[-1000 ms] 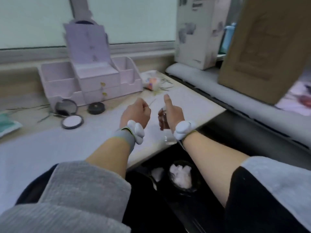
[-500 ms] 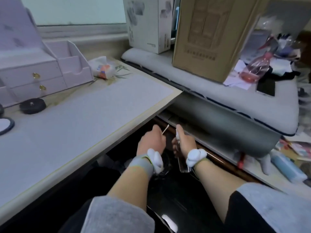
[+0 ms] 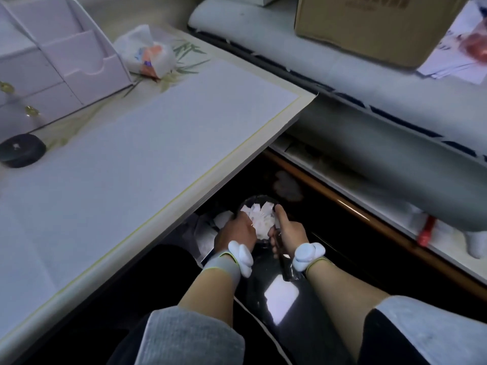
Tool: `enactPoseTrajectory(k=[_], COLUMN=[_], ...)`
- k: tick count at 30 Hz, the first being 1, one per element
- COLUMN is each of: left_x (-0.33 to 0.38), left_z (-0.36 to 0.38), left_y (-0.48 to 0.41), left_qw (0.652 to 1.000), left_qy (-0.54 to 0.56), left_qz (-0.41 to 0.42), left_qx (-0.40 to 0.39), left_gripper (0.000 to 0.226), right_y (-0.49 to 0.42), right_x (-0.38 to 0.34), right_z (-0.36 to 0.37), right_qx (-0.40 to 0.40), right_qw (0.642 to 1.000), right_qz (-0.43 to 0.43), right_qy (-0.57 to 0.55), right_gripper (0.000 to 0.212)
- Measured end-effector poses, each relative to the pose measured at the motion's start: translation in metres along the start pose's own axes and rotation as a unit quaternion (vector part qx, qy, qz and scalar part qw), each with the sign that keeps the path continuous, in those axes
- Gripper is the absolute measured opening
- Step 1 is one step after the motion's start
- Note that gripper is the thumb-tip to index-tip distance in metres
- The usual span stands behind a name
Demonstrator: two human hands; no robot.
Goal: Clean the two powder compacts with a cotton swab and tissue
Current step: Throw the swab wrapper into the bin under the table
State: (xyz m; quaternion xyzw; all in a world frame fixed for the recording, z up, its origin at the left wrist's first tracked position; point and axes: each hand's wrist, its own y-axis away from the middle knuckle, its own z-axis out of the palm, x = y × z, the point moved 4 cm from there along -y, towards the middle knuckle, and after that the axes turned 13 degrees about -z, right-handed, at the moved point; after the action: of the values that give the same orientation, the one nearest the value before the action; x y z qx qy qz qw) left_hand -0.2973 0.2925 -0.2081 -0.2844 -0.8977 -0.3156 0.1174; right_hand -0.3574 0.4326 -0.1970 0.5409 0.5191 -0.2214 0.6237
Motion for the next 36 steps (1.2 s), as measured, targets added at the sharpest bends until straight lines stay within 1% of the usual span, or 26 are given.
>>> enactPoseTrajectory(k=[5,12,18,27,29,34,36], left_x=[0.001,0.004,0.009,0.008,0.007,0.006,0.005], left_z=[0.013,0.026,0.028,0.029,0.029,0.03,0.031], left_y=[-0.017,-0.028,-0.028,-0.026,-0.026,-0.026,-0.026], left_qw=[1.0,0.999,0.999,0.999,1.0,0.999,0.999], left_qy=[-0.011,-0.017,-0.02,-0.008,-0.003,-0.003,-0.007], left_qz=[0.001,-0.007,0.002,-0.001,0.0,0.0,0.002], left_qx=[-0.017,-0.027,-0.032,-0.032,-0.031,-0.033,-0.032], left_gripper=[0.009,0.022,0.023,0.021,0.02,0.021,0.022], right_y=[-0.019,-0.031,-0.035,-0.035,-0.035,-0.034,-0.033], right_x=[0.008,0.019,0.02,0.016,0.016,0.021,0.021], right_z=[0.001,0.0,0.002,0.002,0.002,0.002,0.002], right_qx=[-0.013,-0.034,-0.048,-0.048,-0.05,-0.049,-0.049], right_qw=[1.0,0.999,0.998,0.998,0.998,0.998,0.998], right_qz=[0.018,0.033,0.034,0.026,0.02,0.026,0.023], right_qy=[-0.012,-0.021,-0.014,-0.036,-0.04,-0.041,-0.033], right_gripper=[0.073,0.072,0.078,0.058,0.056,0.073,0.072])
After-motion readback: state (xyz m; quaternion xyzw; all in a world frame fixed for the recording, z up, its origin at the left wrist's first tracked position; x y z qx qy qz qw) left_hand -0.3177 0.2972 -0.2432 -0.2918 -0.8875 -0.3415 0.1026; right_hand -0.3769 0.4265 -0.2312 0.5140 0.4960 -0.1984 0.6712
